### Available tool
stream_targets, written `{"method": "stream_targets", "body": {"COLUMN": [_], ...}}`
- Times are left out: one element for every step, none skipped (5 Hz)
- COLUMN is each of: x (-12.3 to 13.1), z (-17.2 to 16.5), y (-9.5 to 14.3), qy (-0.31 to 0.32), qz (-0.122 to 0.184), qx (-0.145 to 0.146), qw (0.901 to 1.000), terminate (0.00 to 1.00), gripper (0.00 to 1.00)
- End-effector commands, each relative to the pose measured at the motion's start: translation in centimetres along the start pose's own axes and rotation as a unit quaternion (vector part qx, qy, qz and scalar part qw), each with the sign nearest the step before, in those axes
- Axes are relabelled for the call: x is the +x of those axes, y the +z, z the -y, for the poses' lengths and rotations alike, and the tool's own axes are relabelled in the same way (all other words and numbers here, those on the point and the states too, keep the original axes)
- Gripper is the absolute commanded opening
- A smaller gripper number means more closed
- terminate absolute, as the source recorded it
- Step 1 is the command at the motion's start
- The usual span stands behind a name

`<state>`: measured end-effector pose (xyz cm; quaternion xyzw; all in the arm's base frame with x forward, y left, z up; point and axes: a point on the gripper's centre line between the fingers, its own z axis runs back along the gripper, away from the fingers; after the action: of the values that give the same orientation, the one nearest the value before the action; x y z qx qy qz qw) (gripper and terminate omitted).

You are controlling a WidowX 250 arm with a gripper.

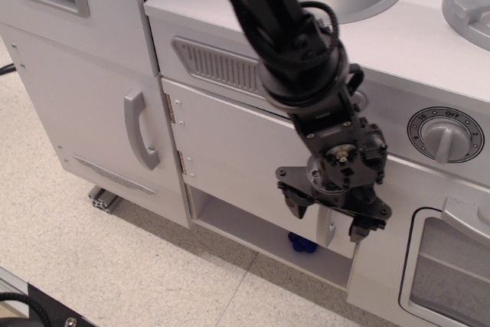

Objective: Open cabinet

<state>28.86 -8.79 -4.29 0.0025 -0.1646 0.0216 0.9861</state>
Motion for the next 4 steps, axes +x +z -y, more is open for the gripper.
{"method": "stream_targets", "body": {"x": [2.3,2.5,2.1,1.4], "z": [0.8,0.6,0.6,0.1], "y": [0.2,0.2,0.3,0.4], "qy": [-0.004,0.011,0.013,0.007], "qz": [0.024,0.020,0.017,0.021], "qx": [-0.006,-0.012,-0.013,-0.003], "qw": [0.9997,0.9997,0.9997,0.9997], "terminate": [0.00,0.00,0.00,0.00], "gripper": [1.00,0.00,0.00,0.00]}}
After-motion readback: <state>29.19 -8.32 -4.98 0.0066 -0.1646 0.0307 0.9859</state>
